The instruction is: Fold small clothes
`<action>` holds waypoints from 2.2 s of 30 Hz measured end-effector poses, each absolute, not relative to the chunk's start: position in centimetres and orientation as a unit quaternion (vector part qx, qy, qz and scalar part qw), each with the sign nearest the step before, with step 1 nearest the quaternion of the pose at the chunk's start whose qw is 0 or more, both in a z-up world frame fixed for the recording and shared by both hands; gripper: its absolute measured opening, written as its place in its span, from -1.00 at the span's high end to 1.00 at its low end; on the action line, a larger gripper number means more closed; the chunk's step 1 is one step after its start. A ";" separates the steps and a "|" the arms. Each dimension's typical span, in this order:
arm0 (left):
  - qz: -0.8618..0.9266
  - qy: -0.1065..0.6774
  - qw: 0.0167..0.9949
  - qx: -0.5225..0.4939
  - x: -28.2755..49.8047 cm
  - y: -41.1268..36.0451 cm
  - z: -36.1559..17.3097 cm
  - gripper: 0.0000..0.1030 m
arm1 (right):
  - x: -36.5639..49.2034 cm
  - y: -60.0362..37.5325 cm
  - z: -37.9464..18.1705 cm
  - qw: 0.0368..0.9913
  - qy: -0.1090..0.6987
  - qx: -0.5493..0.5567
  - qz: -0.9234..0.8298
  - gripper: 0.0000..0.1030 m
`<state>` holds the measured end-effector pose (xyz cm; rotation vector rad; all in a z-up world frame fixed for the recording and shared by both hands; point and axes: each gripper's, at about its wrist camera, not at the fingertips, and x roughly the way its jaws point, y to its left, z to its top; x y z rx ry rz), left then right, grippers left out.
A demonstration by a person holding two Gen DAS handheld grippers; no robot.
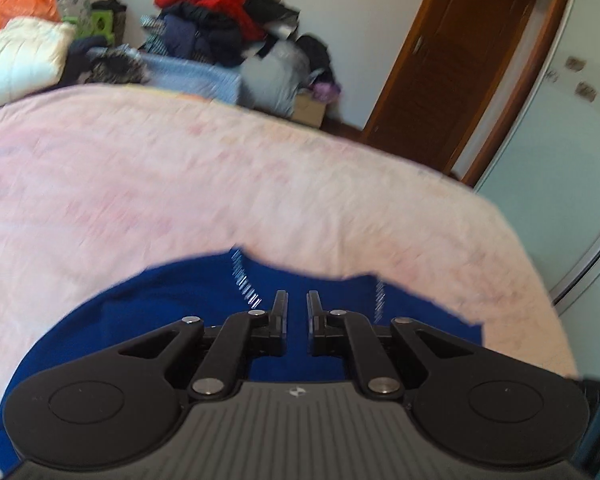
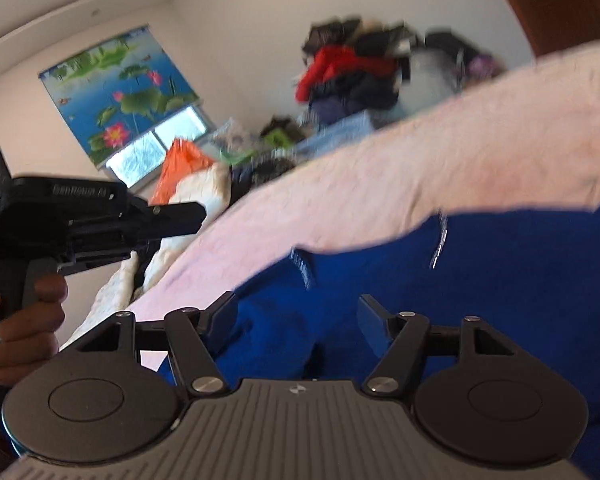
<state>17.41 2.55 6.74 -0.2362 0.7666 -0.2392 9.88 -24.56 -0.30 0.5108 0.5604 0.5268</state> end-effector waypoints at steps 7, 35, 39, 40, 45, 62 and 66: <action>-0.109 0.431 0.891 -0.092 14.4 5.4 1.4 0.81 | 12.1 -22.5 -4.2 0.836 0.349 0.308 0.292 -0.28; 0.006 0.380 0.922 -0.079 15.5 11.7 1.5 -0.35 | 11.8 -34.8 1.7 0.938 0.257 0.221 0.067 0.84; 0.011 0.378 0.925 -0.036 16.8 9.9 1.0 -0.35 | 11.6 -35.6 -0.4 0.936 0.285 0.204 0.038 0.82; 0.016 0.379 0.925 -0.026 17.1 9.7 0.9 -0.35 | 11.6 -35.6 -0.9 0.935 0.289 0.201 0.031 0.81; 0.020 0.363 0.931 -0.039 17.5 11.1 1.5 -0.35 | 11.3 -35.9 -1.5 0.937 0.286 0.199 0.039 0.82; 0.045 0.432 0.896 -0.094 21.3 14.7 0.4 -0.45 | 12.4 -18.1 2.4 0.934 0.229 -0.107 0.252 -0.03; 0.035 0.454 0.884 -0.106 21.9 15.3 -0.2 -0.45 | 13.0 -9.8 1.1 0.875 0.214 -0.235 0.365 -0.04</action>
